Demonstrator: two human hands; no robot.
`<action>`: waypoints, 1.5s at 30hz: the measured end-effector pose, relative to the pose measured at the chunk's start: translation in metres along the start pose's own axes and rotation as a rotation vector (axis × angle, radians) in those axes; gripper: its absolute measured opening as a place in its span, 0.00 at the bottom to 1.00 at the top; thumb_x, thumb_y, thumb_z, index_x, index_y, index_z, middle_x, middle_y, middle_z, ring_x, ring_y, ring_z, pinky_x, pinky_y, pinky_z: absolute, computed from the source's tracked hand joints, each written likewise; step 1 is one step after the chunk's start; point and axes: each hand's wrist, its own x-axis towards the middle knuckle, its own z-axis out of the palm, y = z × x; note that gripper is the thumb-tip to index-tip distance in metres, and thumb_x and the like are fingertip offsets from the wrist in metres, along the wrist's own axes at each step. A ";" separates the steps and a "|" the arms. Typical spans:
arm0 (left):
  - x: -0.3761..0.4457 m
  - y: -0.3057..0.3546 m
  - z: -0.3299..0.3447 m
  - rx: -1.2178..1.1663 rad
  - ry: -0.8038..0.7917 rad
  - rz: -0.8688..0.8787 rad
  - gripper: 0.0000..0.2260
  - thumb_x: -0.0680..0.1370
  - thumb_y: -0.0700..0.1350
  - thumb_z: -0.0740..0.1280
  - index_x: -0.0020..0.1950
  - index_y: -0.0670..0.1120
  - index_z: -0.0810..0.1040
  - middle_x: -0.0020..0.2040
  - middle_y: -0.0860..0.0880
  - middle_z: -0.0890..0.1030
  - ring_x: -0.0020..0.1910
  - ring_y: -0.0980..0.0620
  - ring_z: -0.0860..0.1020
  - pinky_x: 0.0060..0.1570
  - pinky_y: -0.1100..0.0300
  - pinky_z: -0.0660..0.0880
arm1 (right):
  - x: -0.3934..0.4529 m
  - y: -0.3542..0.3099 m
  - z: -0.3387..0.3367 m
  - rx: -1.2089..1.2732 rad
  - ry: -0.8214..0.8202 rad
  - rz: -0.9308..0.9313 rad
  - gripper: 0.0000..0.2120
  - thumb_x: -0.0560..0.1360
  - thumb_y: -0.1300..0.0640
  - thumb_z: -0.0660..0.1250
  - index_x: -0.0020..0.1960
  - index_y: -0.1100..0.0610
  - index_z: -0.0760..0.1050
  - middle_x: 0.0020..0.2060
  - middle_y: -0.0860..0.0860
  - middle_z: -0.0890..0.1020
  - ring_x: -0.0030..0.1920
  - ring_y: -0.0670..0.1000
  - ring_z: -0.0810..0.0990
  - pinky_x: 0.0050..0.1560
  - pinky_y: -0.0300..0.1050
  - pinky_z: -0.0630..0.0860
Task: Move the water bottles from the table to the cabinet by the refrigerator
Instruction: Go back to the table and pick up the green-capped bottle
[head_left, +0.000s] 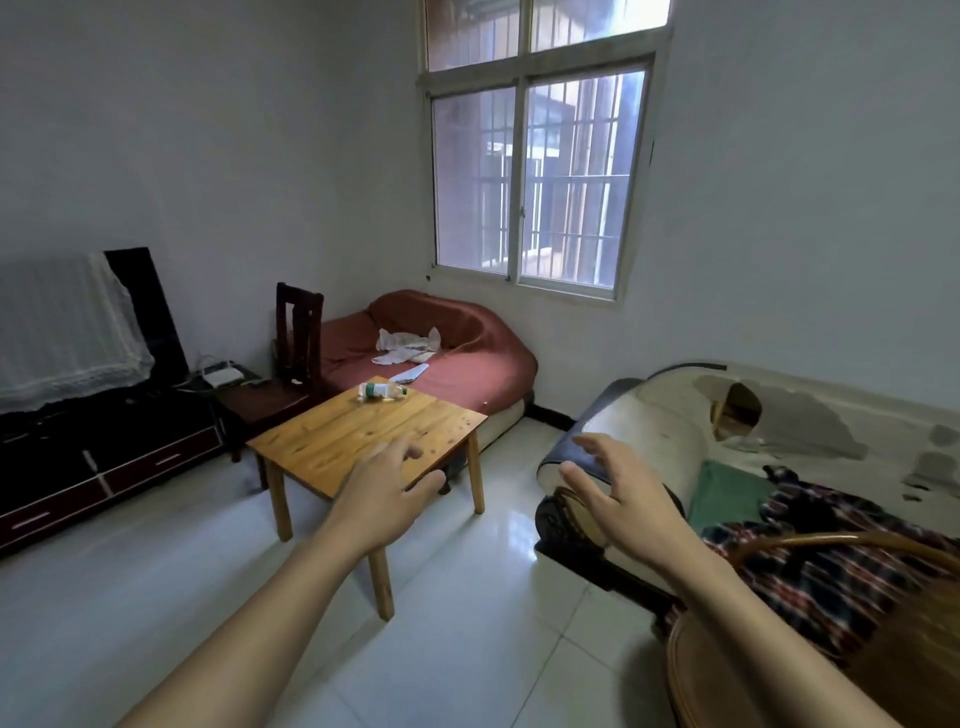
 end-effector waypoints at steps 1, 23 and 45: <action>0.013 0.000 0.005 -0.003 -0.001 0.001 0.18 0.77 0.58 0.67 0.63 0.51 0.74 0.63 0.52 0.75 0.59 0.53 0.73 0.56 0.56 0.73 | 0.012 0.006 0.000 0.004 -0.001 0.006 0.23 0.78 0.43 0.63 0.70 0.51 0.69 0.63 0.49 0.76 0.55 0.39 0.75 0.61 0.44 0.72; 0.334 -0.082 0.066 -0.167 -0.012 0.123 0.17 0.75 0.57 0.69 0.60 0.49 0.76 0.60 0.51 0.78 0.58 0.51 0.75 0.55 0.56 0.72 | 0.291 0.060 0.091 -0.155 0.031 0.067 0.22 0.78 0.42 0.62 0.67 0.51 0.71 0.61 0.47 0.77 0.61 0.47 0.75 0.61 0.46 0.72; 0.648 -0.155 0.135 0.031 0.023 -0.054 0.19 0.76 0.57 0.69 0.62 0.50 0.75 0.59 0.49 0.76 0.52 0.51 0.76 0.50 0.57 0.74 | 0.641 0.208 0.209 -0.072 -0.136 -0.003 0.23 0.79 0.42 0.62 0.70 0.51 0.70 0.63 0.50 0.75 0.63 0.48 0.73 0.61 0.37 0.67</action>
